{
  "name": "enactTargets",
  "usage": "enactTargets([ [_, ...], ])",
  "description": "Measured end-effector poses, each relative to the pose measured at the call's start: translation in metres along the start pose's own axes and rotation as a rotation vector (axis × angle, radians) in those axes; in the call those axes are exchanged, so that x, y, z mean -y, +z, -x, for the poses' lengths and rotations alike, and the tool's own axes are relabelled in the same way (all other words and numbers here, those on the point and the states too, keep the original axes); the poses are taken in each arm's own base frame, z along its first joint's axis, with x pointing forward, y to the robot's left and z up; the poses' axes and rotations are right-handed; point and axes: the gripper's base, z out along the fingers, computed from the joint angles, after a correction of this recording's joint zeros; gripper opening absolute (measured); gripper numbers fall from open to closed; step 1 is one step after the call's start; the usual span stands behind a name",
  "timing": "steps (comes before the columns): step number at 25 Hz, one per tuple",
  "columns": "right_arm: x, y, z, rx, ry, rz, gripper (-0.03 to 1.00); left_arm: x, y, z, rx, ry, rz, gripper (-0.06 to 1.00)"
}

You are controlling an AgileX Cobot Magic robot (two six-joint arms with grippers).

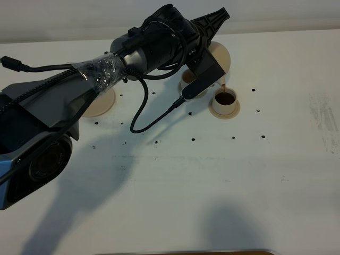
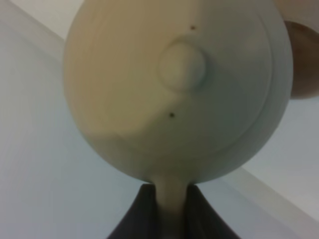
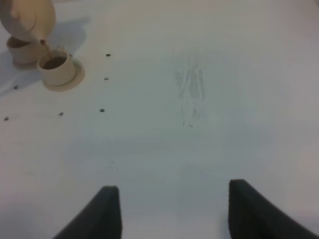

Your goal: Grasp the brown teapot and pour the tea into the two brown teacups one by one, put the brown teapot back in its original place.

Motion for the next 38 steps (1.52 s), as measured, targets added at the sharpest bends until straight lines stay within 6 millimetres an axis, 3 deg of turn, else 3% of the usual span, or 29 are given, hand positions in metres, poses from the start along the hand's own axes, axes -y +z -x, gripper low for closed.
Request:
enactTargets([
  [18,0.0,0.0,0.0,0.0,0.0,0.0,0.49,0.008,0.003,0.005,0.023,-0.015,-0.045,0.08],
  [27,0.0,0.0,0.0,0.0,0.0,0.0,0.49,0.011,0.004,0.008,0.039,-0.121,-0.063,0.08],
  [38,0.0,0.0,0.0,0.0,0.0,0.0,0.49,0.006,-0.015,-0.006,0.053,-0.205,-0.058,0.08],
])
